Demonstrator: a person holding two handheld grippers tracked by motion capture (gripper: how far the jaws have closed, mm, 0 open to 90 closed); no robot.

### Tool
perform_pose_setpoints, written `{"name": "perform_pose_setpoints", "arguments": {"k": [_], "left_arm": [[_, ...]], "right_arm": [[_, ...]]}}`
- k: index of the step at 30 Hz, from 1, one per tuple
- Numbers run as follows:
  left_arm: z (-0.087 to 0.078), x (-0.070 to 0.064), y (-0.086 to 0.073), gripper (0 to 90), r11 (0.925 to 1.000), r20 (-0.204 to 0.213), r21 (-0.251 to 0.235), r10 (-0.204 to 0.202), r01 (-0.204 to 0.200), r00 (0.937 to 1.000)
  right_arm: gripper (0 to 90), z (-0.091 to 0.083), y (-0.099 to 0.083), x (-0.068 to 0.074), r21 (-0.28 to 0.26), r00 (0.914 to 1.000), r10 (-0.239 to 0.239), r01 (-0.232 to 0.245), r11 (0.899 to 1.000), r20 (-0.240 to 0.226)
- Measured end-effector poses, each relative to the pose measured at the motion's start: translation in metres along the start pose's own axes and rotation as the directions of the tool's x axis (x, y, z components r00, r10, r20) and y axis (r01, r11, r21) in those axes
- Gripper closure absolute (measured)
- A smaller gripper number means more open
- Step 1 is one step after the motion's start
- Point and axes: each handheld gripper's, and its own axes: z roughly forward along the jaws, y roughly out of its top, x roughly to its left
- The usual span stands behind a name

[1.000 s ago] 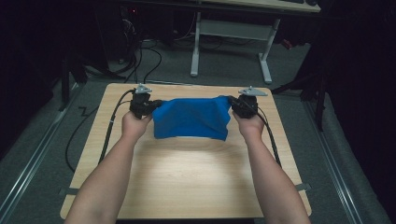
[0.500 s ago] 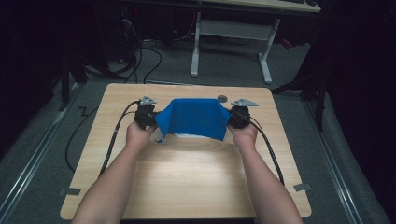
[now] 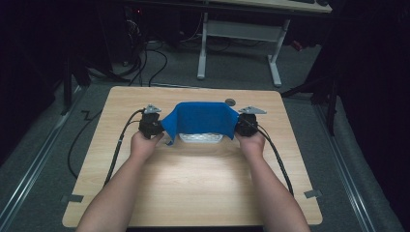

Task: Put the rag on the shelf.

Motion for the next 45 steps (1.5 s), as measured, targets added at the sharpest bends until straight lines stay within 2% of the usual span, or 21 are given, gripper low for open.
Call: {"name": "perform_pose_setpoints", "arguments": {"k": [12, 16, 18, 21, 28, 32, 41, 45], "left_arm": [[0.006, 0.001, -0.007, 86.9, 0.9996, 0.016, 0.019, -0.021, 0.021, 0.9996], [0.003, 0.000, -0.004, 74.4, 0.9995, -0.007, -0.005, -0.033, 0.032, 0.9994], [-0.001, 0.001, -0.002, 68.0, 0.9993, -0.020, -0.021, -0.033, 0.032, 0.9993], [-0.007, 0.002, 0.001, 64.8, 0.9985, -0.026, -0.040, -0.038, 0.037, 0.9989], [-0.023, 0.004, 0.008, 60.7, 0.9978, -0.063, -0.062, -0.030, 0.027, 0.9976], [-0.033, 0.007, 0.009, 59.4, 0.9964, -0.083, -0.079, -0.038, 0.031, 0.9959], [-0.053, 0.015, 0.004, 56.7, 0.9931, -0.111, -0.105, -0.063, 0.052, 0.9918], [-0.059, 0.015, 0.002, 56.3, 0.9925, -0.117, -0.112, -0.062, 0.049, 0.9912]], "right_arm": [[87.7, 0.003, -0.008, 0.004, 0.018, 0.9999, -0.016, 0.016, 1.000, 0.003], [79.2, -0.003, -0.009, 0.001, 0.001, 1.0000, -0.002, 0.002, 1.000, 0.002], [74.7, -0.006, -0.008, -0.002, -0.001, 1.0000, 0.000, 0.000, 1.000, 0.008], [70.2, -0.012, -0.006, -0.007, -0.008, 0.9997, 0.009, -0.009, 1.000, 0.021], [62.8, -0.030, 0.002, -0.014, -0.052, 0.9987, 0.022, -0.019, 0.998, 0.046], [59.7, -0.038, 0.007, -0.015, -0.070, 0.9979, 0.006, -0.001, 0.998, 0.065], [56.5, -0.050, 0.010, -0.015, -0.084, 0.9957, -0.008, 0.016, 0.996, 0.092], [54.6, -0.056, 0.011, -0.014, -0.094, 0.9958, -0.013, 0.021, 0.995, 0.090]]}}
